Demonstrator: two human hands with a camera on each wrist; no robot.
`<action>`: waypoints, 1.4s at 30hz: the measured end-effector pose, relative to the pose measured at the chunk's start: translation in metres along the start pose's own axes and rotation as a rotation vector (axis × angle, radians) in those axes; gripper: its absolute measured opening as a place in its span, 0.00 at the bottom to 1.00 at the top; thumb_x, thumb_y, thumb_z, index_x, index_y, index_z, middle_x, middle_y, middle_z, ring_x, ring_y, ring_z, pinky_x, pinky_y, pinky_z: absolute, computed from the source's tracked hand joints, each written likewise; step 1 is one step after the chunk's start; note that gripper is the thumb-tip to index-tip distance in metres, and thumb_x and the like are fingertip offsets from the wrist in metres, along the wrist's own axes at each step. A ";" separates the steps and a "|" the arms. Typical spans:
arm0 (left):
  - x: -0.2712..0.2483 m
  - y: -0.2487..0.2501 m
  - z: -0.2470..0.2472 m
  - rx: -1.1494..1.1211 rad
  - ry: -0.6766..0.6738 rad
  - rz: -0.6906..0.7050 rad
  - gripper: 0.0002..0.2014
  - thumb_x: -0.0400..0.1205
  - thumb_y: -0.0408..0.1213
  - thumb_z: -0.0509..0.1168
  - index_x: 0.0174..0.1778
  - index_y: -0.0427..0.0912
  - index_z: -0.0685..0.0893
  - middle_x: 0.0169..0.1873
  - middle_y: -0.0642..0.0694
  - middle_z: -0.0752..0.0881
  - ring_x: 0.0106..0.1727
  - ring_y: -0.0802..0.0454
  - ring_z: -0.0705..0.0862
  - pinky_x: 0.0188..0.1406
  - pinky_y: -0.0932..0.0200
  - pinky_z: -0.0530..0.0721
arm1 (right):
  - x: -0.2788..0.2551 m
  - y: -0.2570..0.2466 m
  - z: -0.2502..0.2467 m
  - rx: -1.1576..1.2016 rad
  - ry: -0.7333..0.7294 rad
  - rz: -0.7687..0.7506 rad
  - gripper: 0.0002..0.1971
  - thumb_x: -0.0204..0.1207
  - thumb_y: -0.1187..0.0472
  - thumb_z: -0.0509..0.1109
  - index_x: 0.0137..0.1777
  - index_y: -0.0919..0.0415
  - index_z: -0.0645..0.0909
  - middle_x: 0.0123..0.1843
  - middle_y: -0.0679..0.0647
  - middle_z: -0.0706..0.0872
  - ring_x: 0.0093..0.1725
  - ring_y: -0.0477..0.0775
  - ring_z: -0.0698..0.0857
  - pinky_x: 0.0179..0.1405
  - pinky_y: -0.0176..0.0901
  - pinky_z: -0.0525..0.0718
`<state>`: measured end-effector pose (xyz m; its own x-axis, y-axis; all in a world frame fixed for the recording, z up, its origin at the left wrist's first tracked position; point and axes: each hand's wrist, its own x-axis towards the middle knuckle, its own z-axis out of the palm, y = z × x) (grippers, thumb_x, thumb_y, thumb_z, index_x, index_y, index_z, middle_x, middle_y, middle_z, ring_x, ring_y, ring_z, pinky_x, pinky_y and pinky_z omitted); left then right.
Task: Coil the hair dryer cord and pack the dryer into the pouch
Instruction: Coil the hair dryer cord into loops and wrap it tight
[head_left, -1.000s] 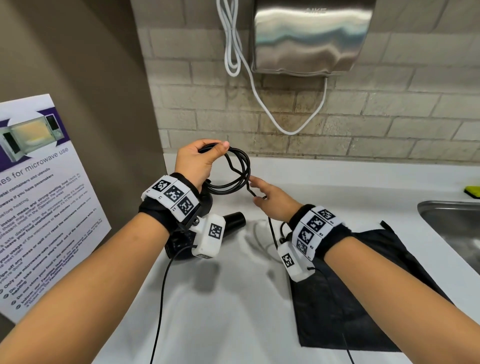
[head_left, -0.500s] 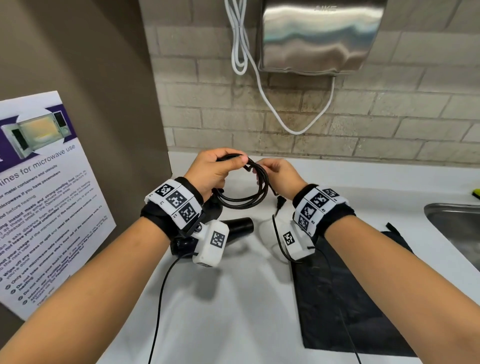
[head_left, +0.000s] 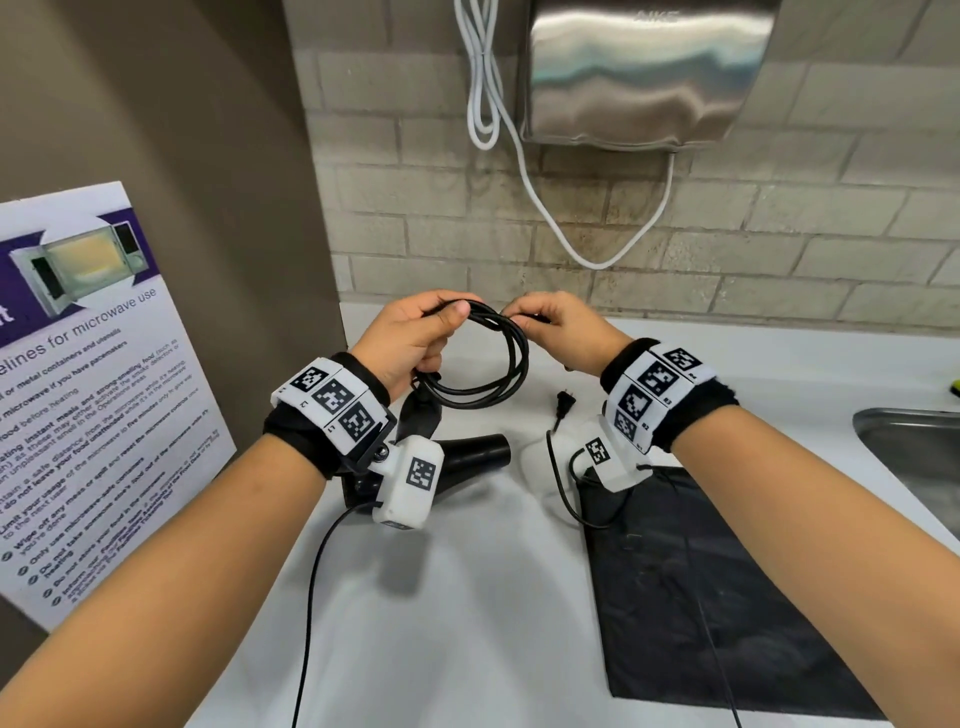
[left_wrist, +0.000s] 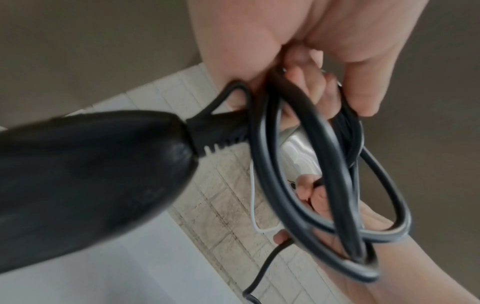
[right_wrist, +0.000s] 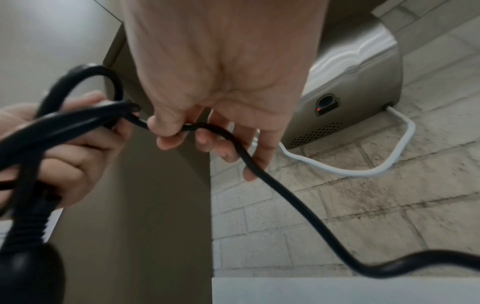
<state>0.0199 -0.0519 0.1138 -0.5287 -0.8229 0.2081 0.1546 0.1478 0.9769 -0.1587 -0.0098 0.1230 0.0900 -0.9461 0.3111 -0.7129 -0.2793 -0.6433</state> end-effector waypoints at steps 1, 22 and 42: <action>-0.001 0.000 0.002 0.014 -0.021 -0.011 0.09 0.84 0.30 0.56 0.45 0.43 0.81 0.15 0.60 0.66 0.16 0.65 0.58 0.18 0.68 0.52 | 0.001 -0.003 -0.001 -0.006 0.010 0.021 0.09 0.81 0.69 0.61 0.52 0.66 0.82 0.33 0.45 0.77 0.26 0.27 0.77 0.28 0.21 0.72; 0.000 0.011 0.009 0.326 -0.185 -0.106 0.13 0.86 0.36 0.54 0.39 0.43 0.80 0.14 0.58 0.61 0.15 0.63 0.56 0.16 0.68 0.52 | 0.012 -0.051 -0.001 -0.269 0.459 -0.280 0.07 0.75 0.64 0.66 0.46 0.66 0.85 0.41 0.59 0.87 0.45 0.57 0.83 0.46 0.46 0.79; 0.013 0.008 0.012 0.154 -0.002 -0.101 0.17 0.88 0.37 0.50 0.32 0.43 0.70 0.13 0.58 0.64 0.13 0.64 0.57 0.14 0.70 0.52 | -0.036 -0.028 0.053 -0.200 0.400 -0.156 0.16 0.80 0.54 0.51 0.42 0.65 0.74 0.27 0.51 0.71 0.29 0.55 0.71 0.30 0.43 0.65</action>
<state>0.0040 -0.0545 0.1252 -0.5371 -0.8365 0.1086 -0.0286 0.1467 0.9888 -0.1055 0.0231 0.0931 -0.0404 -0.7469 0.6637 -0.8356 -0.3389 -0.4323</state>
